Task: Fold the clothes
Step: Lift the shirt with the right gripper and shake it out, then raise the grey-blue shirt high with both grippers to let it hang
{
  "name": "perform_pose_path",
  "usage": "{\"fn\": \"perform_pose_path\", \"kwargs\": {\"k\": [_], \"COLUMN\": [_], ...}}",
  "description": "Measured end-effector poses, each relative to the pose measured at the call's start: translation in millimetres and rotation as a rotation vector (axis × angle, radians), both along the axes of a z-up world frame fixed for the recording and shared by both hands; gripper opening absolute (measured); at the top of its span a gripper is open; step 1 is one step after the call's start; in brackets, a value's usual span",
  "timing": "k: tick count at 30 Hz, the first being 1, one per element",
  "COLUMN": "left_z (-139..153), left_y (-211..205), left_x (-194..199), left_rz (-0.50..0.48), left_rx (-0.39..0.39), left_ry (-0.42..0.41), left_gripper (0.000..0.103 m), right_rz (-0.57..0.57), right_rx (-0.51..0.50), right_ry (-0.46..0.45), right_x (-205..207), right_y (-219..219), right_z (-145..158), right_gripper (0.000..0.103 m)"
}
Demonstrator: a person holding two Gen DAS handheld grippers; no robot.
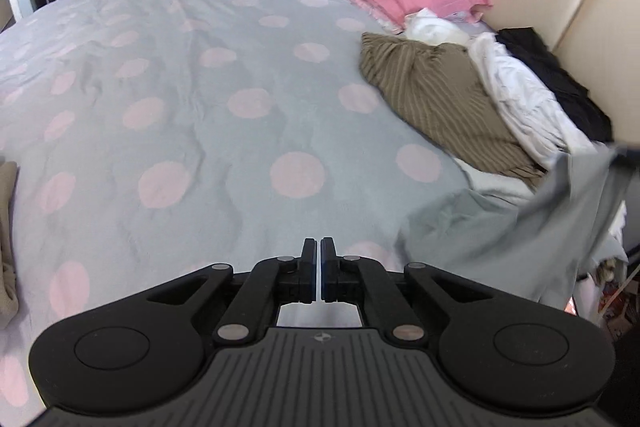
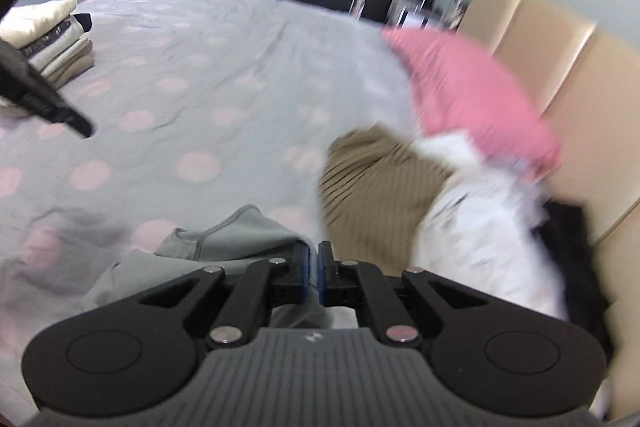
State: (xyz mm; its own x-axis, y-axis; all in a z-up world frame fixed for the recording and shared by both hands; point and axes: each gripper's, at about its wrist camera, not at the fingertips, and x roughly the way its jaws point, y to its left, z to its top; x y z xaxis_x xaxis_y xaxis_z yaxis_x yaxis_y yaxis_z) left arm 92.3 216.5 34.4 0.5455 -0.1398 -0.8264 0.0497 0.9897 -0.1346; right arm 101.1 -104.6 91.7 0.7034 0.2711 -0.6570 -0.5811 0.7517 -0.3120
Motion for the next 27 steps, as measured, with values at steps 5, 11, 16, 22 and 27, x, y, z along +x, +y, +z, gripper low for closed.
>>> {"fn": "perform_pose_path", "kwargs": {"k": [5,11,16,22,27], "left_z": [0.2,-14.9,-32.8,-53.7,-67.1], "left_y": [-20.2,-70.0,-117.9,-164.6,-196.7], "left_x": [-16.1,-3.9,22.0,69.0,107.0], "left_rz": [-0.075,-0.213,-0.306,-0.375,-0.390], "left_rx": [-0.012,0.008,0.018,-0.005,-0.055], "left_ry": [-0.025,-0.027,-0.005,0.035,0.080], "left_gripper": [0.016,0.042,0.051,0.058,0.063], "right_rz": [-0.126,-0.315,-0.434,-0.468,-0.444], "right_rx": [-0.084,-0.137,-0.158,-0.166,-0.147], "right_ry": [-0.085,-0.006,0.077,0.132,0.145], "right_x": [-2.4,16.2,31.7,48.9,60.2], "right_y": [-49.7,-132.9,-178.3,-204.7,-205.5], "right_z": [31.6,4.2,-48.6,-84.4,-97.7], "right_gripper": [0.005,0.004,0.004,0.004,0.005]}}
